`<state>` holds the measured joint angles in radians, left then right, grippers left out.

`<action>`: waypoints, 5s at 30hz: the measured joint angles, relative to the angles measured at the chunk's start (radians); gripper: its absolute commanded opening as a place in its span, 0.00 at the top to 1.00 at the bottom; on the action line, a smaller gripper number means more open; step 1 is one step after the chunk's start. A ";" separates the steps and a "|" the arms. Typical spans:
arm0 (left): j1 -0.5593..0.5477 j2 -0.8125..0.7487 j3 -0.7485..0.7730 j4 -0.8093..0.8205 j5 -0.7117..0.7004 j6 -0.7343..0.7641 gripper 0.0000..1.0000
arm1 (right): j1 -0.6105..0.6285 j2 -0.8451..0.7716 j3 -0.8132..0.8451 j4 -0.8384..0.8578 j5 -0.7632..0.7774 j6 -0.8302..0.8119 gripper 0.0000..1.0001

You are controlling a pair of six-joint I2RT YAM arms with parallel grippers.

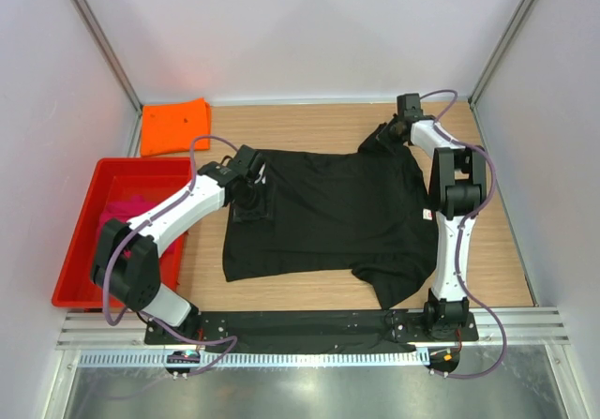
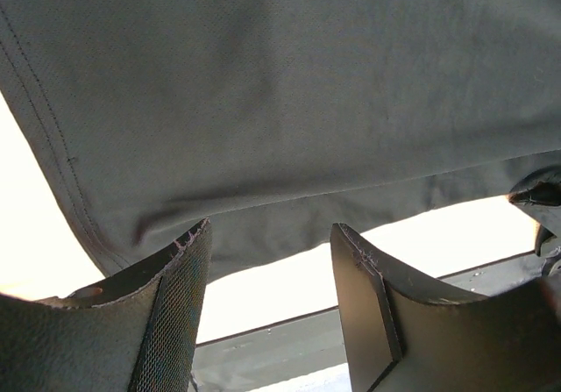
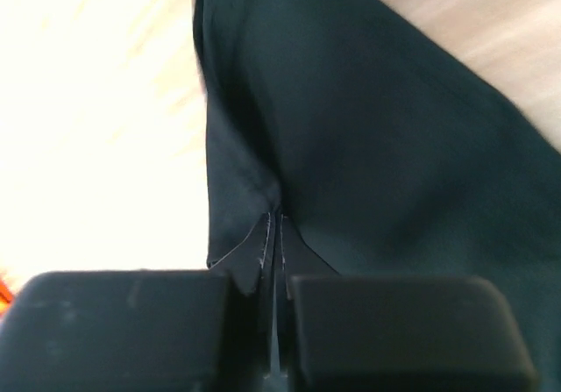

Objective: Fold and stack the t-shirts
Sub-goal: Flatten the tshirt out, then fold the tshirt

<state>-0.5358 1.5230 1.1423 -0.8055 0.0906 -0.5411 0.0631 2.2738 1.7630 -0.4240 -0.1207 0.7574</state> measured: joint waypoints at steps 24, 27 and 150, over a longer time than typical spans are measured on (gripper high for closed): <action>0.098 0.236 0.234 0.000 -0.079 0.035 0.31 | 0.031 -0.163 0.122 -0.309 0.092 -0.241 0.47; 0.140 0.325 0.313 0.008 -0.083 0.045 0.31 | 0.047 -0.200 0.072 -0.354 0.170 -0.314 0.47; 0.193 -0.078 -0.415 0.196 -0.013 -0.325 1.00 | -0.263 -0.953 -0.776 -0.657 0.275 -0.186 0.51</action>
<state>-0.3431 1.4452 0.7269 -0.6094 0.0772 -0.8661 -0.2001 1.3209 0.9871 -1.0813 0.1539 0.5716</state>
